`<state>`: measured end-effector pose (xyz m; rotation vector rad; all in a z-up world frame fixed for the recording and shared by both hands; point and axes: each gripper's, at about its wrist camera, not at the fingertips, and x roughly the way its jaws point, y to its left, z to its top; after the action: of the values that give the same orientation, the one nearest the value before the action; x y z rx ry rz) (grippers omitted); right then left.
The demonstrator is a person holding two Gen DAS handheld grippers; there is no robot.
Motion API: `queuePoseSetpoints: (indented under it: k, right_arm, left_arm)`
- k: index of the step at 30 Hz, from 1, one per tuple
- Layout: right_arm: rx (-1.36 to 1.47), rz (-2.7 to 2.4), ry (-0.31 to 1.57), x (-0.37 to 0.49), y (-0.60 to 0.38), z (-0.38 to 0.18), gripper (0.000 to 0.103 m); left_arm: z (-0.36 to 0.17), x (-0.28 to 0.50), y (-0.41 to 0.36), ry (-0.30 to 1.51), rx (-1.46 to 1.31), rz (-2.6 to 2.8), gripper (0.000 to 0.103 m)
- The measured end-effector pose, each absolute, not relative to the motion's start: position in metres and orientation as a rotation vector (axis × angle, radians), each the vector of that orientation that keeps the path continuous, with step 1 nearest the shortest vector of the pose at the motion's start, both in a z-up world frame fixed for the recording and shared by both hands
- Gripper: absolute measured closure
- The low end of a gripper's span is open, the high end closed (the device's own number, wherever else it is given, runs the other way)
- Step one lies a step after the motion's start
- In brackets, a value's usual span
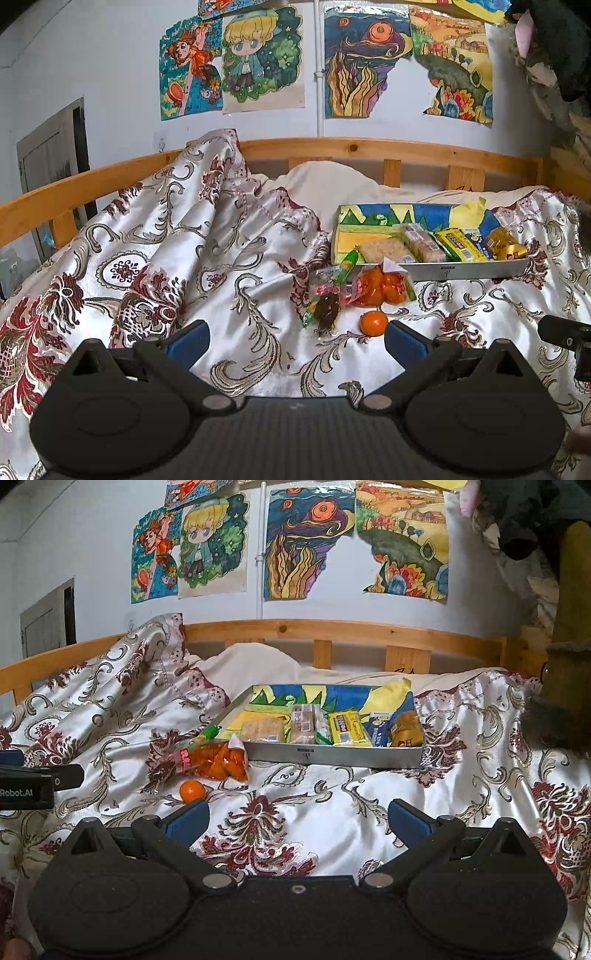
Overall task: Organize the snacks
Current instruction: 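Withdraw both open grippers from the tray back over the bed, then move the right gripper toward the orange while the left gripper approaches the brown candy bag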
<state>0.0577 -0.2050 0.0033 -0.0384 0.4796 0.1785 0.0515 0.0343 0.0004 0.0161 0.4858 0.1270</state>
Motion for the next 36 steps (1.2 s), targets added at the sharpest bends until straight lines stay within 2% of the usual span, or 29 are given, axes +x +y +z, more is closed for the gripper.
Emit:
queuePoseSetpoints:
  k: [21, 36]
  right_arm:
    - [-0.057, 0.222, 0.529, 0.062, -0.197, -0.005, 0.001]
    - [-0.036, 0.274, 0.503, 0.059, -0.199, 0.009, 0.001]
  left_arm:
    - [-0.002, 0.057, 0.038, 0.525, 0.007, 0.14, 0.0]
    - [0.021, 0.069, 0.027, 0.596, 0.004, 0.155, 0.0]
